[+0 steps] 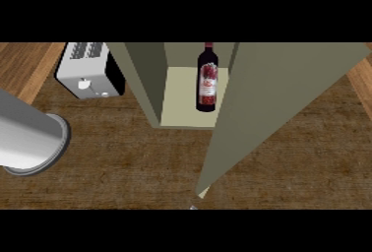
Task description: Pick up the wine, place it into the cabinet and close the cabinet
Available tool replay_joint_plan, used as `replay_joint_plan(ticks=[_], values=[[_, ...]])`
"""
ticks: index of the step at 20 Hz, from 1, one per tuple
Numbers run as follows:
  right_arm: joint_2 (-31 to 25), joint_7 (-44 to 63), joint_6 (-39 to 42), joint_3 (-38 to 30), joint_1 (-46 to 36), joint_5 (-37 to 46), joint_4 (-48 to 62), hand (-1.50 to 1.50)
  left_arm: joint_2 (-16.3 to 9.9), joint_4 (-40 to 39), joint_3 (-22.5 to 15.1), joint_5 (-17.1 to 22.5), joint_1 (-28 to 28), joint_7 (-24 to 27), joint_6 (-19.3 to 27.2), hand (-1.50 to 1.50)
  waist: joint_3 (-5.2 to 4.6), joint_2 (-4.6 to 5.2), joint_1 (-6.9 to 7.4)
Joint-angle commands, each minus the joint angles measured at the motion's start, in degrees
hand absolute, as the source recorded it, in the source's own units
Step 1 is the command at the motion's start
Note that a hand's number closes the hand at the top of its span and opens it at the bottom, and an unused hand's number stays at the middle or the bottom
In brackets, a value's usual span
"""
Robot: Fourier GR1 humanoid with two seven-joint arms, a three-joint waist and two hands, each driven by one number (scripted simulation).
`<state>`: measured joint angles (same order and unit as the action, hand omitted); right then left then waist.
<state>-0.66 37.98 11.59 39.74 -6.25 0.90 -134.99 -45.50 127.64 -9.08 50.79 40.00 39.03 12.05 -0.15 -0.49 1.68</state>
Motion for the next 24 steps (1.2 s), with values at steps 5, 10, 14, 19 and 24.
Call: replay_joint_plan(ticks=[5, 10, 14, 19, 24], values=[[0.65, 2.08, -16.56, 1.76, -22.73, 2.47, 13.63, 1.5, -2.04, -3.75, 11.57, 6.63, 3.58, -1.0, -11.13, -1.5, 0.01, 0.4, 0.47], [0.66, 1.95, -23.2, -0.65, -33.13, 2.22, 23.1, 1.5, -0.35, 0.47, 12.91, 5.95, 5.99, -3.77, -11.14, -1.5, 0.1, 0.37, 0.08], [0.66, -2.88, -22.66, -7.08, -39.88, -1.21, 33.12, 1.5, -0.01, 1.59, 17.25, 8.06, 8.07, -5.54, -13.74, -1.5, 0.14, 0.51, 0.4], [0.66, -6.59, -20.38, -12.72, -44.1, -0.85, 42.44, 1.5, 0.5, 0.65, 20.53, 8.19, 10.09, -7.91, -18.73, -1.5, 0.14, 0.47, 0.24], [0.26, -12.35, -16.83, -19.15, -48.57, -0.98, 51.55, 1.5, 3.12, 2.25, 14.58, 3.24, 6.41, -11.05, -15.42, -1.5, 0.14, 0.63, -0.58]])
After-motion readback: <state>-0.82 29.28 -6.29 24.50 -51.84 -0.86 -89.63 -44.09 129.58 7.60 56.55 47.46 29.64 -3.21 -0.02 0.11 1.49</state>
